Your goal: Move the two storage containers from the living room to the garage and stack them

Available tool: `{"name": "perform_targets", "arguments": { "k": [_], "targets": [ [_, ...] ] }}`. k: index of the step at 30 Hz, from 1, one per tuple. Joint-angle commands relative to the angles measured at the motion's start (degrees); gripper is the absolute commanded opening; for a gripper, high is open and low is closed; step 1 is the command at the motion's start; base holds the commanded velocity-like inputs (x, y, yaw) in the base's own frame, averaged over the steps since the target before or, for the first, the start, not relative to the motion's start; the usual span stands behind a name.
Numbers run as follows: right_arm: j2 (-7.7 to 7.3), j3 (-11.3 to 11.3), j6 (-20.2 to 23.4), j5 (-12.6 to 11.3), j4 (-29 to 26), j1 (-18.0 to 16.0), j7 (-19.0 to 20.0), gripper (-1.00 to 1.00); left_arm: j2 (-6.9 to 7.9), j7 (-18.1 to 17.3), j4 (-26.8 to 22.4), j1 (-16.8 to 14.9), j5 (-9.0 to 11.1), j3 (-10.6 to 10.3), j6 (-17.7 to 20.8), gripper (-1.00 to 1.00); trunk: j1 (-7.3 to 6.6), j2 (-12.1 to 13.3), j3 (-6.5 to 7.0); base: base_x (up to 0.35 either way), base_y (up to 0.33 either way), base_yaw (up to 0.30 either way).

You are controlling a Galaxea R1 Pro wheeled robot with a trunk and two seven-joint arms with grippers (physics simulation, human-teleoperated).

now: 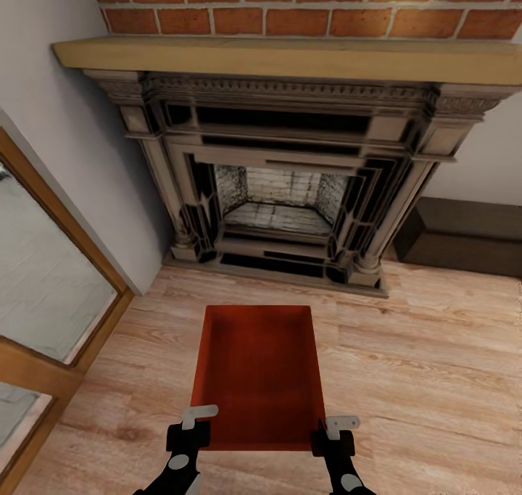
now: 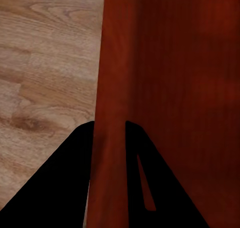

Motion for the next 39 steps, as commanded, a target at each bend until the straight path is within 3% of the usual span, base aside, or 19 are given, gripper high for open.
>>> {"name": "perform_targets", "arguments": {
  "k": [1, 39],
  "targets": [
    [0.03, 0.45, -0.73, -0.51, -1.09, -0.06, -0.04, -1.0, -0.05, 0.62, 0.26, 0.0, 1.69, -0.3, 0.02, -1.0, 0.01, -0.06, 0.02, 0.0, 0.0, -0.135],
    [0.03, 0.45, -0.87, -0.51, -1.14, -0.06, -0.02, -1.0, 0.04, 0.32, 0.26, 0.0, 1.61, -0.26, 0.03, -1.0, 0.01, -0.06, 3.02, 0.0, 0.0, -0.126]
  ]
}}
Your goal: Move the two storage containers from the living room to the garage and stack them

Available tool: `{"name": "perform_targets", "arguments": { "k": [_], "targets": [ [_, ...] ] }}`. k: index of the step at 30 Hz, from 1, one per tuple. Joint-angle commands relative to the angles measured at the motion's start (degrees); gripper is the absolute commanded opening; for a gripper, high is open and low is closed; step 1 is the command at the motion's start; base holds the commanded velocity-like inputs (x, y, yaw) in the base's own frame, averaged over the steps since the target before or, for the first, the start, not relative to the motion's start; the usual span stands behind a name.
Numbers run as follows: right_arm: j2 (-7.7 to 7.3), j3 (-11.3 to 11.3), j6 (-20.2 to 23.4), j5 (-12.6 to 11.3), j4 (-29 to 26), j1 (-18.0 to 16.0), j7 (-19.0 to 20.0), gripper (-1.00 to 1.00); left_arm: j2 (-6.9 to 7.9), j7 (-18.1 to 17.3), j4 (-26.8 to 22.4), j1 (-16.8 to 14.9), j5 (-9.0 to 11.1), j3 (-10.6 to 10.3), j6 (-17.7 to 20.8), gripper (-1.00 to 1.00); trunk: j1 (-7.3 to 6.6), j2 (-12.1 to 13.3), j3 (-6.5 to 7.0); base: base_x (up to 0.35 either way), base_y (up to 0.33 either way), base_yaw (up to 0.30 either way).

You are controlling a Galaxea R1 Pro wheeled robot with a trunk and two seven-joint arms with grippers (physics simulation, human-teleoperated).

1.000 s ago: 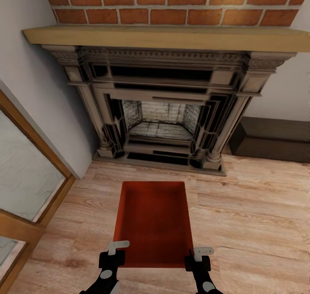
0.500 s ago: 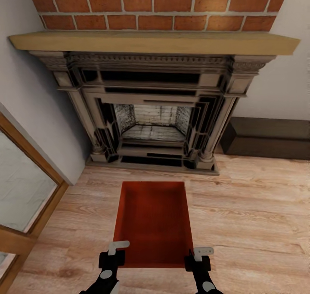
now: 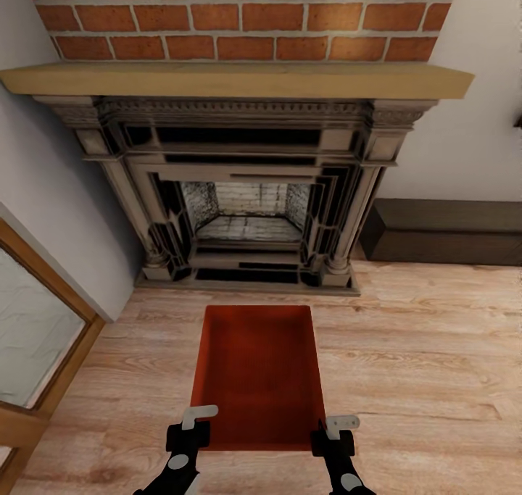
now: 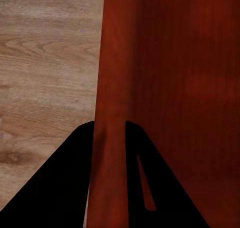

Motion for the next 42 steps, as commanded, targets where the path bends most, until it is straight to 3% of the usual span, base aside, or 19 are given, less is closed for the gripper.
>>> {"name": "perform_targets", "arguments": {
  "k": [1, 42],
  "targets": [
    [0.02, 0.36, -1.2, -0.45, -0.96, -0.07, -0.05, -1.0, -0.01, 0.58, 0.27, -0.01, 1.73, -0.5, -0.13, -1.0, 0.01, -0.06, 0.02, 0.0, 0.0, -0.078],
    [0.02, 0.44, -5.1, -0.63, -0.87, -0.07, -0.02, -1.0, -0.01, 0.53, 0.27, -0.01, 1.68, -0.54, -0.13, -1.0, 0.01, -0.06, 3.12, 0.0, 0.0, -0.015]
  ]
}}
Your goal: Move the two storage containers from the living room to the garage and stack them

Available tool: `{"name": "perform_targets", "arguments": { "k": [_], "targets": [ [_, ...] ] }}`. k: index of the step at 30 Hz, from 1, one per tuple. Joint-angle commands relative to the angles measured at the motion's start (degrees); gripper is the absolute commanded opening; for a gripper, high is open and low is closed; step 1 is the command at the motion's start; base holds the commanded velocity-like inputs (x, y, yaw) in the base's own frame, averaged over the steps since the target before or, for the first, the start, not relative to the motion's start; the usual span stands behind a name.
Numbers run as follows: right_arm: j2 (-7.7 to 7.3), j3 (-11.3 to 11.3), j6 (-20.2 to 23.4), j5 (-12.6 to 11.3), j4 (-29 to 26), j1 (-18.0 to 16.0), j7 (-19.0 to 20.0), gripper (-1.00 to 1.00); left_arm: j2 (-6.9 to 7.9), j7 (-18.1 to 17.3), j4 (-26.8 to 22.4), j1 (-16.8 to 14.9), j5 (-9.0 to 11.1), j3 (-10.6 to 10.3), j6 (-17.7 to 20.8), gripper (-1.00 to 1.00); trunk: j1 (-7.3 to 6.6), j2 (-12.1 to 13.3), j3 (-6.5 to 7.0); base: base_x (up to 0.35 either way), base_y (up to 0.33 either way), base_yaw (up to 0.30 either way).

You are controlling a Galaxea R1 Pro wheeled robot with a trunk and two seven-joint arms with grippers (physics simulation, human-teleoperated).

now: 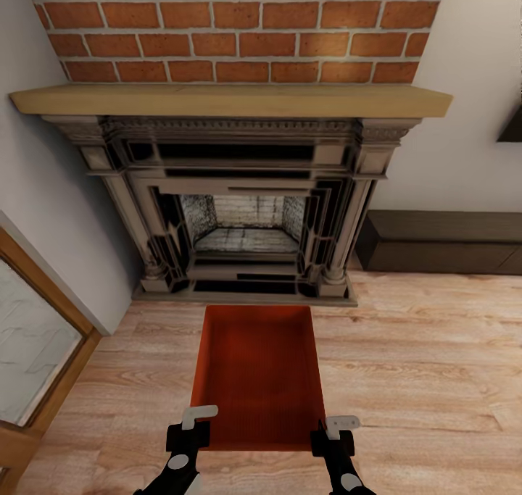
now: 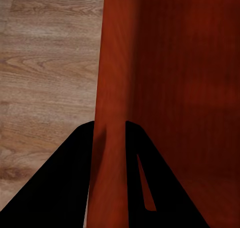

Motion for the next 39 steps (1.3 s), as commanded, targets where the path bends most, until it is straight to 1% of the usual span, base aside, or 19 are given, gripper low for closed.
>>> {"name": "perform_targets", "arguments": {
  "k": [1, 39],
  "targets": [
    [0.02, 0.3, -5.13, -0.42, -0.91, -0.07, -0.05, -1.0, -0.02, 0.55, 0.28, -0.01, 1.66, -0.5, -0.17, -1.0, 0.02, -0.06, 0.02, 0.0, 0.0, 0.0],
    [0.02, 0.35, -5.16, -0.35, -0.91, -0.07, -0.01, -1.0, -0.02, 0.55, 0.28, -0.01, 1.63, -0.5, -0.17, -1.0, 0.02, -0.06, 3.56, 0.0, 0.0, 0.0]
  ]
}}
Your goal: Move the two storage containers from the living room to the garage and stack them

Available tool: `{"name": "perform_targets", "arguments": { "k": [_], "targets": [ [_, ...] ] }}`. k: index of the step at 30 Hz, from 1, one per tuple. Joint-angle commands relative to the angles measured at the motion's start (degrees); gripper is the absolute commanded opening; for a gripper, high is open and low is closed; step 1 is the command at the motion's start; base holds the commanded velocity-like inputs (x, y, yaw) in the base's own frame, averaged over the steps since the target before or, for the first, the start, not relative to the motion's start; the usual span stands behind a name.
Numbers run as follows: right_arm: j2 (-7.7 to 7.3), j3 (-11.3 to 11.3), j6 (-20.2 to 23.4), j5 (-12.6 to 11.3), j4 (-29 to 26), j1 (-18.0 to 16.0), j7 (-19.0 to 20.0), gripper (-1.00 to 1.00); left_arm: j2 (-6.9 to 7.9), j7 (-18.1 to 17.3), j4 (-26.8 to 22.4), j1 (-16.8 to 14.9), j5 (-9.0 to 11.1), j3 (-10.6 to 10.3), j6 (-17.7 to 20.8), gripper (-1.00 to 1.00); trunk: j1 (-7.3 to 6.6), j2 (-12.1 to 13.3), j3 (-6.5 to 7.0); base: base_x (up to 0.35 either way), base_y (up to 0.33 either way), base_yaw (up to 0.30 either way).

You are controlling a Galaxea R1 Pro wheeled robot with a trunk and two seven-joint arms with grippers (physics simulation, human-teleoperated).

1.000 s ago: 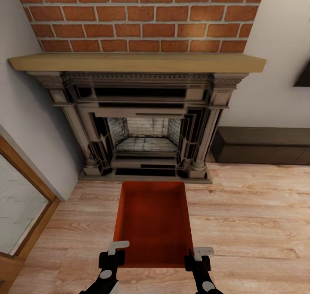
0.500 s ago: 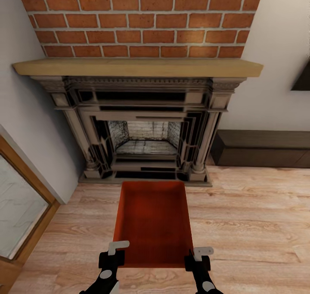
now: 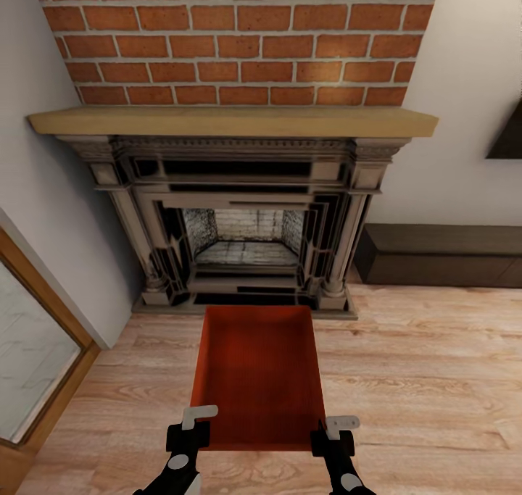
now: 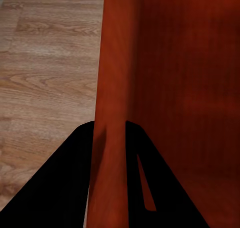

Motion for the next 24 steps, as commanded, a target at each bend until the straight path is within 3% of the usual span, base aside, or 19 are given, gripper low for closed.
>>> {"name": "perform_targets", "arguments": {
  "k": [1, 24],
  "targets": [
    [0.02, 0.4, -5.21, -0.4, -0.88, -0.07, -0.02, -1.0, -0.02, 0.55, 0.28, -0.02, 1.66, -0.54, -0.19, -1.0, 0.02, -0.07, 0.02, 0.0, 0.0, 0.0],
    [0.01, 0.43, -5.21, -0.39, -0.88, -0.07, -0.02, -1.0, -0.02, 0.55, 0.28, -0.02, 1.65, -0.56, -0.19, -1.0, 0.02, -0.07, 2.15, 0.0, 0.0, 0.0]
  ]
}}
